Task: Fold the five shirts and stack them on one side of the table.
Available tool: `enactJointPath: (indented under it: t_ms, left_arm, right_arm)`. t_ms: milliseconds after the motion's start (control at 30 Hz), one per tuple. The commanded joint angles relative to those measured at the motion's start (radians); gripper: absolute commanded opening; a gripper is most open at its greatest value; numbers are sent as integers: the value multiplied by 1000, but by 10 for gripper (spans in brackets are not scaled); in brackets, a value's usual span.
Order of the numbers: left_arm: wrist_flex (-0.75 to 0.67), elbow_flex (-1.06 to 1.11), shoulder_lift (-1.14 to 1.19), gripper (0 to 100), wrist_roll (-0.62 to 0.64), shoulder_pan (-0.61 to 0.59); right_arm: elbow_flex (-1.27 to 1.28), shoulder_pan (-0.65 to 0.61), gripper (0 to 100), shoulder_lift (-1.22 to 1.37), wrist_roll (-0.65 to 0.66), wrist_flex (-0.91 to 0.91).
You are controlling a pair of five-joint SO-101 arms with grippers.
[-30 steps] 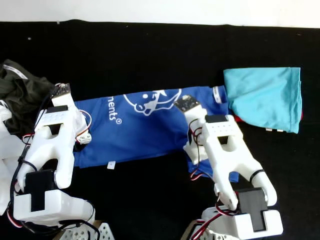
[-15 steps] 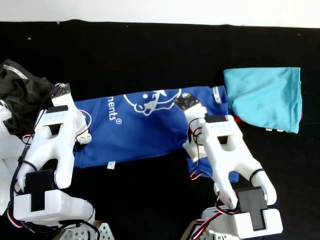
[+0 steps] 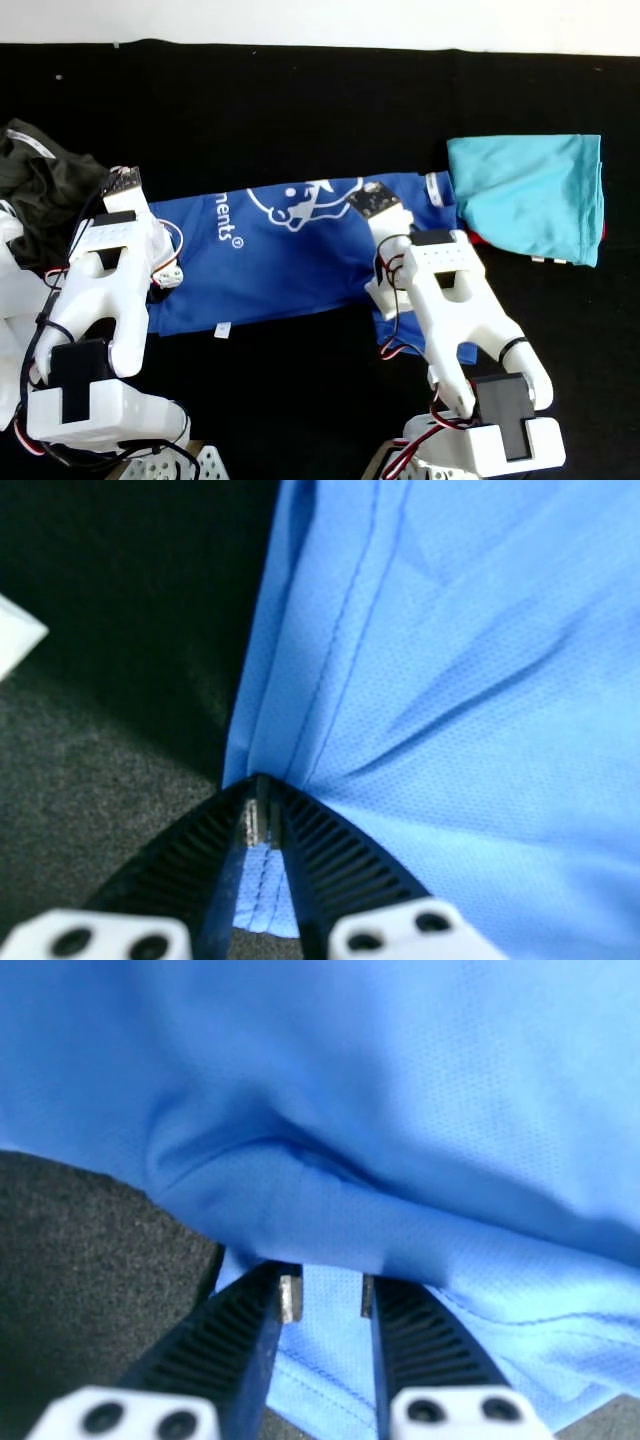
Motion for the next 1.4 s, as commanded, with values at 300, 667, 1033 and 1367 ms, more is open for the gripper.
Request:
enactJointPath:
  t_ms: [300,667,1033,1367]
  left_arm:
    - [-28,1,7,9,3,10]
    - [-28,1,7,9,3,10]
    - [-28,1,7,9,3,10]
    - [-28,1,7,9,3,10]
  right_arm:
    - [-44,15,104,114,8,-25]
    - [-45,15,104,113,9,-25]
    - [-54,16,45,113,9,-25]
    - [-79,16,19,113,9,-19]
